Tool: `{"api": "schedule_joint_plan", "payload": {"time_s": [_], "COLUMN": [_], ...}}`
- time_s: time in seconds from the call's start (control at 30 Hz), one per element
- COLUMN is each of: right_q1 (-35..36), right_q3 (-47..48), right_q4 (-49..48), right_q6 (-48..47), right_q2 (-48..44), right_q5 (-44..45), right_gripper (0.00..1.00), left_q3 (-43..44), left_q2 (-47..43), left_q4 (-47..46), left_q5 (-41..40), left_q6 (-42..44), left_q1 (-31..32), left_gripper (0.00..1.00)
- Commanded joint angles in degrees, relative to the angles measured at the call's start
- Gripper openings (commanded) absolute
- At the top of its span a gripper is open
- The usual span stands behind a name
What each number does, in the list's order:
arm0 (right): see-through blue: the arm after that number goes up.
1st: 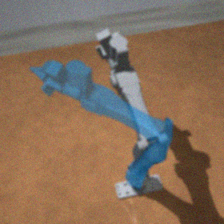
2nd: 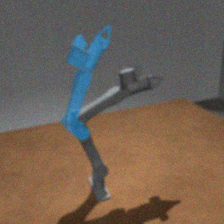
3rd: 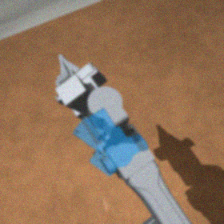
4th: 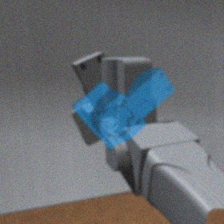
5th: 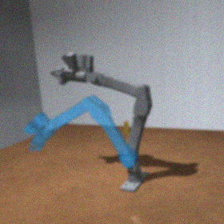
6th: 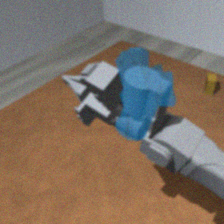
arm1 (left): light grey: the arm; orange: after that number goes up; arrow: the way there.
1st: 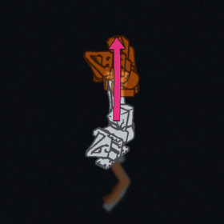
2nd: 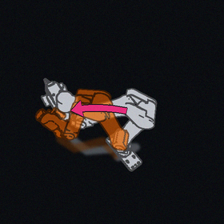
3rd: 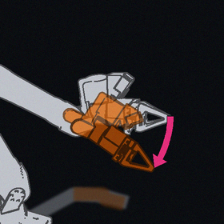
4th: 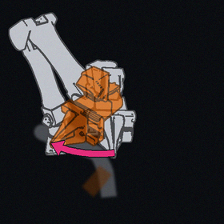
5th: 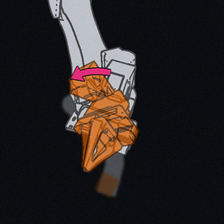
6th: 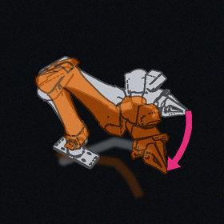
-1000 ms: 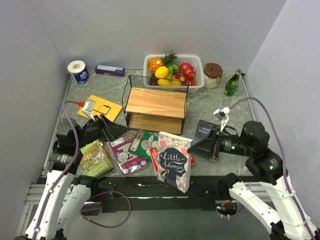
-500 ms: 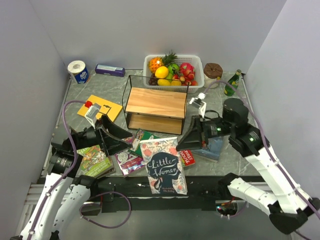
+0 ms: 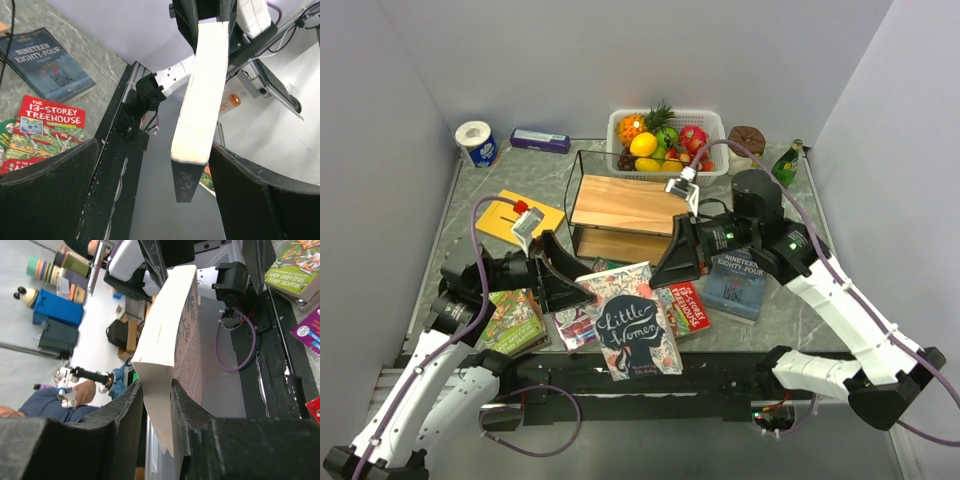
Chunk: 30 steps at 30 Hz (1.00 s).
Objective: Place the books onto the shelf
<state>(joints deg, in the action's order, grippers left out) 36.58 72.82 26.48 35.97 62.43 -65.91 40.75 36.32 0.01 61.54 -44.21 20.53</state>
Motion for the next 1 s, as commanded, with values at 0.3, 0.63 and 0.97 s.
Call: {"api": "schedule_joint_plan", "payload": {"time_s": [0.3, 0.63, 0.97], "right_q1": [2.97, 2.71, 2.62], "right_q3": [8.65, 12.0, -6.98], "right_q4": [2.25, 7.8, -5.02], "right_q6": [-5.02, -6.53, -4.32], "right_q2": [6.12, -3.53, -20.93], "right_q5": [-1.42, 48.03, 63.53], "right_gripper": [0.0, 0.99, 0.99], "left_q3": [4.51, 6.18, 3.98], "left_q2": [1.92, 0.68, 7.44], "left_q4": [-4.49, -3.36, -10.81], "left_q5": [-1.32, -33.56, -60.13], "left_q6": [2.9, -6.15, -22.85], "left_q1": [3.99, 3.99, 3.9], "left_gripper": [0.01, 0.01, 0.01]}}
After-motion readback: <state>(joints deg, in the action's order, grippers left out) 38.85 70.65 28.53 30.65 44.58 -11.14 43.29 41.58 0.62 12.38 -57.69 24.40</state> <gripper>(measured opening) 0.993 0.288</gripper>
